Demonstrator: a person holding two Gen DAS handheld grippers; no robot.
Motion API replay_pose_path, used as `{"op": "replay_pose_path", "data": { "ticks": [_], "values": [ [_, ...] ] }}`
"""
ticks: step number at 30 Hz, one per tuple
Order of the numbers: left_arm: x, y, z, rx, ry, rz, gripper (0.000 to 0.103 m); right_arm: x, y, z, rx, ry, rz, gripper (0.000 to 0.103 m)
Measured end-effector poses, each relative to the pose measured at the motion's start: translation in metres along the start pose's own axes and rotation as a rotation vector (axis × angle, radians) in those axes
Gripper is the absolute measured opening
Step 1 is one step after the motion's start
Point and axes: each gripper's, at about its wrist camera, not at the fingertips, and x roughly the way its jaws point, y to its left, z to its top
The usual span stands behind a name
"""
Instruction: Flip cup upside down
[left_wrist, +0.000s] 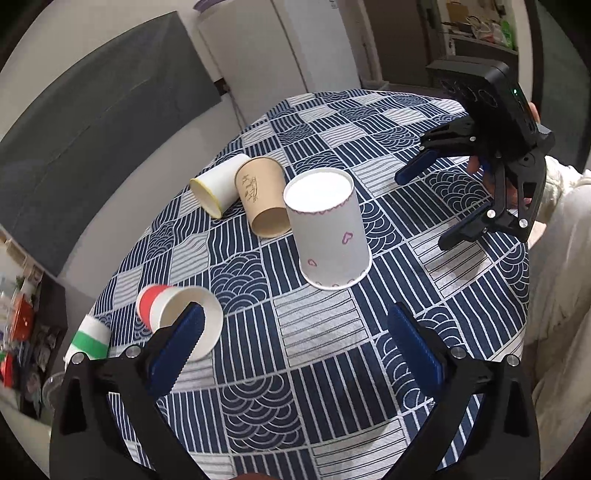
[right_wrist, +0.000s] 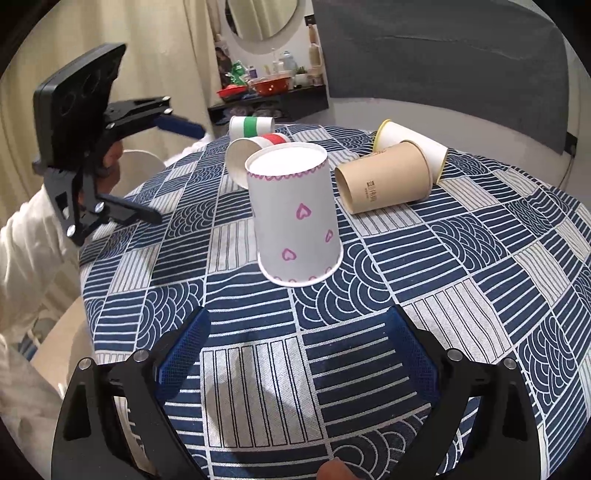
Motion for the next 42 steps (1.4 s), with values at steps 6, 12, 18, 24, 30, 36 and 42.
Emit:
{"op": "replay_pose_path", "data": {
  "ticks": [6,12,18,24,30,36,42],
  "values": [
    [-0.002,-0.012,-0.009,-0.128,-0.022,0.091,0.097,-0.004,0.003,-0.002,0.04,-0.011,-0.07,0.093],
    [-0.001,-0.027,-0.02,-0.282,-0.03,0.146,0.097,-0.003,0.006,-0.009,0.084,-0.016,-0.172,0.094],
    [-0.003,-0.038,-0.03,-0.447,-0.053,0.229,0.097,0.0,0.002,-0.018,0.173,-0.054,-0.232,0.094],
    [-0.006,-0.053,-0.04,-0.528,-0.091,0.341,0.097,-0.004,0.007,-0.02,0.206,-0.096,-0.26,0.095],
    [0.002,-0.054,-0.05,-0.628,-0.1,0.421,0.097,-0.008,0.022,-0.021,0.194,-0.155,-0.313,0.095],
    [0.0,-0.054,-0.054,-0.642,-0.12,0.478,0.097,-0.005,0.03,-0.023,0.141,-0.163,-0.364,0.095],
    [-0.003,-0.066,-0.052,-0.587,-0.153,0.509,0.097,-0.003,0.031,-0.023,0.144,-0.157,-0.373,0.095]
  ]
}}
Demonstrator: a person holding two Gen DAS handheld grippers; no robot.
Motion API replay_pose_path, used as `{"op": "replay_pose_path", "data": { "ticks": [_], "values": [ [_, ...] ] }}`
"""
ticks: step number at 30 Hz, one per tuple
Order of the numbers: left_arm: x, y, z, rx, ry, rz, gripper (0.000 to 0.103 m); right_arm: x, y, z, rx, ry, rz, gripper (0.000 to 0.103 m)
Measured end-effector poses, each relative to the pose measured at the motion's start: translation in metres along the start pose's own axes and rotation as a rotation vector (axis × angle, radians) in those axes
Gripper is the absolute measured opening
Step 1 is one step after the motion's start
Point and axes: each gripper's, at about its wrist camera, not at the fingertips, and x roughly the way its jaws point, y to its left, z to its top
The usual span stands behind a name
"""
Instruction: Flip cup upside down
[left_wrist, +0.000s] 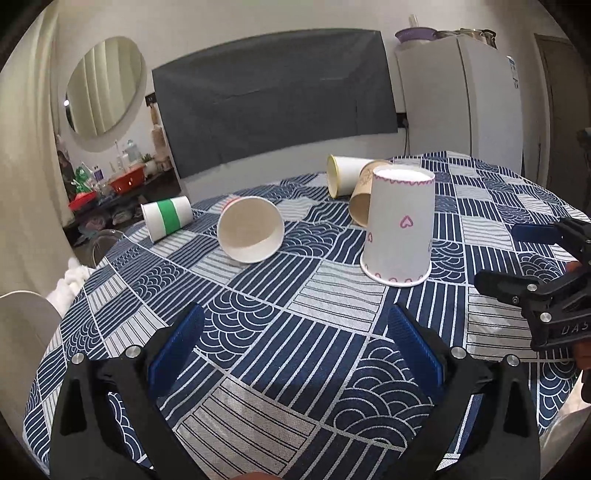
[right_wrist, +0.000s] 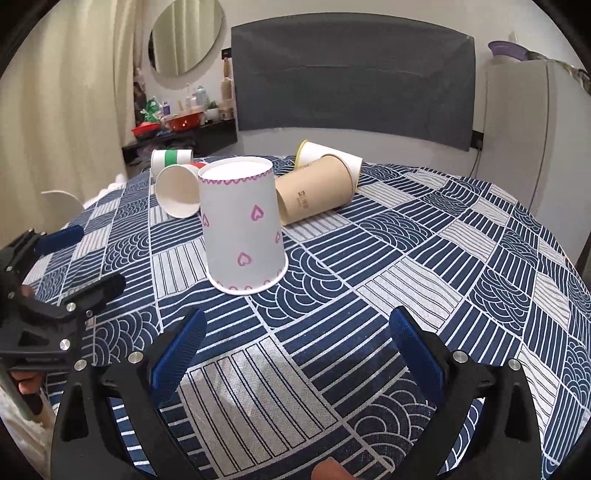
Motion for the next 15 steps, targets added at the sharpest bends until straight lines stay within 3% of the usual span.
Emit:
{"op": "replay_pose_path", "data": {
  "ticks": [15],
  "values": [
    [0.003,0.014,-0.003,-0.099,0.025,-0.083,0.097,-0.003,0.003,-0.003,-0.011,-0.016,0.007,0.095]
  ]
}}
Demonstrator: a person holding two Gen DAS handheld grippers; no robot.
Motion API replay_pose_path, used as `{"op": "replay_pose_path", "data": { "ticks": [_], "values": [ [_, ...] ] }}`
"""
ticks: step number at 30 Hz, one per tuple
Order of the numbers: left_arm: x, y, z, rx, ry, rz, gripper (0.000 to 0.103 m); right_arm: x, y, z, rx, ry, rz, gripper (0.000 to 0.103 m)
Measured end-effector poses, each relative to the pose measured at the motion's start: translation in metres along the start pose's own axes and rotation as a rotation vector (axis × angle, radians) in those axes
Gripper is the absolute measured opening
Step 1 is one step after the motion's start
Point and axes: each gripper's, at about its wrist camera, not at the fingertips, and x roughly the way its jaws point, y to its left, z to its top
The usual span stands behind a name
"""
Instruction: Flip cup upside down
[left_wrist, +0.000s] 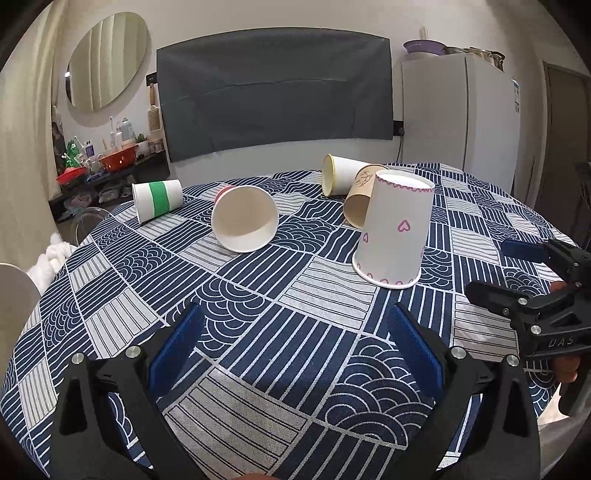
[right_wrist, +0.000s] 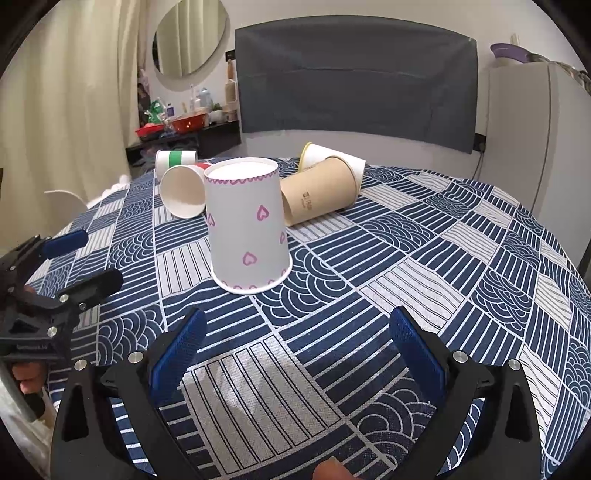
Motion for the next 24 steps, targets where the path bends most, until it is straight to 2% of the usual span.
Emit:
{"op": "replay_pose_path", "data": {
  "ticks": [24],
  "values": [
    [-0.0019,0.0015,-0.0014,-0.009,-0.007,-0.008,0.097,0.0049,-0.002,0.001,0.009,0.024,0.007,0.095]
  ]
}}
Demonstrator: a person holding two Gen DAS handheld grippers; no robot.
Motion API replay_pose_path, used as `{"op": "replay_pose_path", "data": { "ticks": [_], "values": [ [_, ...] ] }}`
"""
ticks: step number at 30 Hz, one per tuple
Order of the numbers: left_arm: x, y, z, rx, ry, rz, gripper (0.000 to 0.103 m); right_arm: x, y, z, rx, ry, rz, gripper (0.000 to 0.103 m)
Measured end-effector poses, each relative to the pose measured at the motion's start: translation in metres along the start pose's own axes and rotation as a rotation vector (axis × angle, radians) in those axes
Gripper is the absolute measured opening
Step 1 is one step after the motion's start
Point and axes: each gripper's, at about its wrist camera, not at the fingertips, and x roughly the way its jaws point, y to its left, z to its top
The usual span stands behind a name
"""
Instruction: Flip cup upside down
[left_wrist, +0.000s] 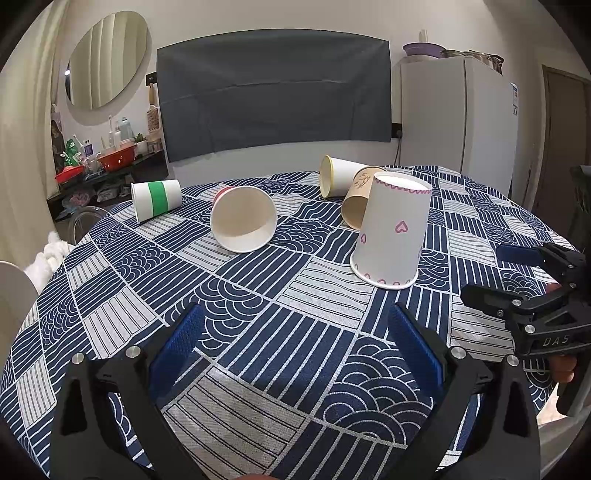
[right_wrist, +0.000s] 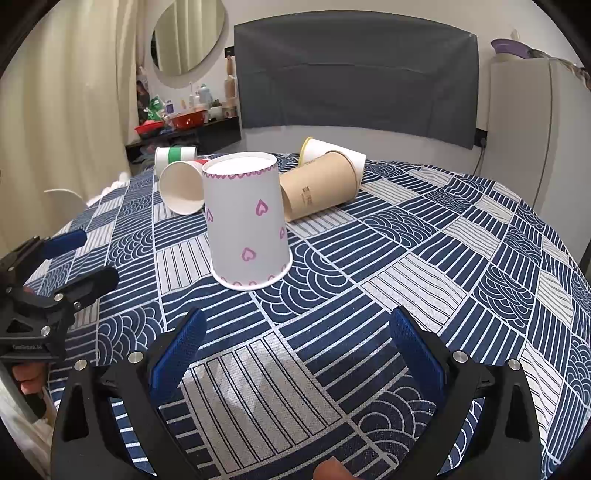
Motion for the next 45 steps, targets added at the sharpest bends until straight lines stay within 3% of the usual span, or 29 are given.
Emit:
{"op": "replay_pose_path", "data": {
  "ticks": [45],
  "values": [
    [-0.0024,-0.0005,-0.0007,0.006,-0.006,-0.016,0.097,0.001,0.001,-0.0016,-0.006,0.01,0.004,0.095]
  ]
}}
